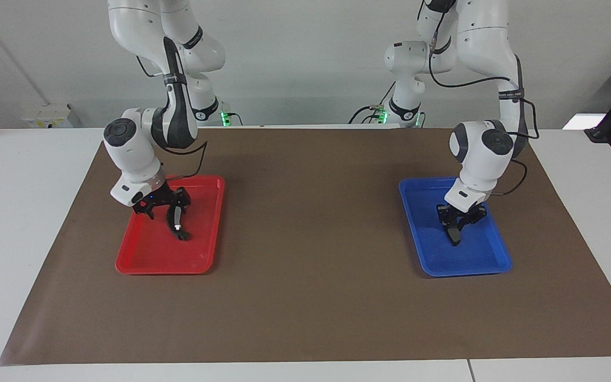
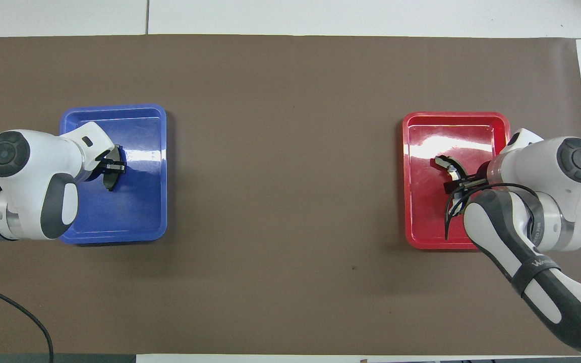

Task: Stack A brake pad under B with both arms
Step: 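Set the flat pad mid-table with the left gripper while the right gripper lifts the shoe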

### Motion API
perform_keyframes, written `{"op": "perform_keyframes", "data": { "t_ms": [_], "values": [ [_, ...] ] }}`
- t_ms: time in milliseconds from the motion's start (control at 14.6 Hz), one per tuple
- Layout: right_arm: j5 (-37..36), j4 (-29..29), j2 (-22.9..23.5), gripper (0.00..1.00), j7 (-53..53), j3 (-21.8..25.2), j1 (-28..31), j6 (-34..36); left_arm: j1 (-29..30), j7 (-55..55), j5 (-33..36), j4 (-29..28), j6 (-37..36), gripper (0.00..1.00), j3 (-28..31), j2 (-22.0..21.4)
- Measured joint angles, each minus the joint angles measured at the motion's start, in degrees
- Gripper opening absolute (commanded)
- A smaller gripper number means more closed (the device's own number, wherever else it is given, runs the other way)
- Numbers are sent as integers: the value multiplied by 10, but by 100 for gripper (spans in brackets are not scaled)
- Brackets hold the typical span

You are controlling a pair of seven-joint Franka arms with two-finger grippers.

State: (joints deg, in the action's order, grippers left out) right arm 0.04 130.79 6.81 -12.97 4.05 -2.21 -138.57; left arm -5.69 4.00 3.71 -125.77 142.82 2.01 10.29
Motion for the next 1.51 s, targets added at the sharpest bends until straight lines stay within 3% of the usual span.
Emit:
{"op": "perform_keyframes", "data": {
  "t_ms": [343, 686, 824, 1098, 1373, 1510],
  "values": [
    [1, 6, 11, 93, 0, 0, -3, -13, -60, -30, 0, 90, -144, 4, -2, -27],
    [2, 7, 12, 73, 0, 0, -3, -13, -181, -164, 0, 107, -121, 4, -4, -19],
    [2, 7, 12, 56, 0, 0, -4, -13, -220, -205, 0, 107, -86, 4, -5, -4],
    [3, 6, 12, 1, 0, 0, -4, -12, -286, -284, 0, 119, -49, 9, -5, 46],
    [5, -20, 11, 0, 2, -1, -4, 27, -319, -299, 0, 139, -43, 33, -5, 90],
    [8, -54, 10, 0, 3, -3, -4, 63, -328, -301, 0, 138, -43, 57, -5, 95]
  ]
}}
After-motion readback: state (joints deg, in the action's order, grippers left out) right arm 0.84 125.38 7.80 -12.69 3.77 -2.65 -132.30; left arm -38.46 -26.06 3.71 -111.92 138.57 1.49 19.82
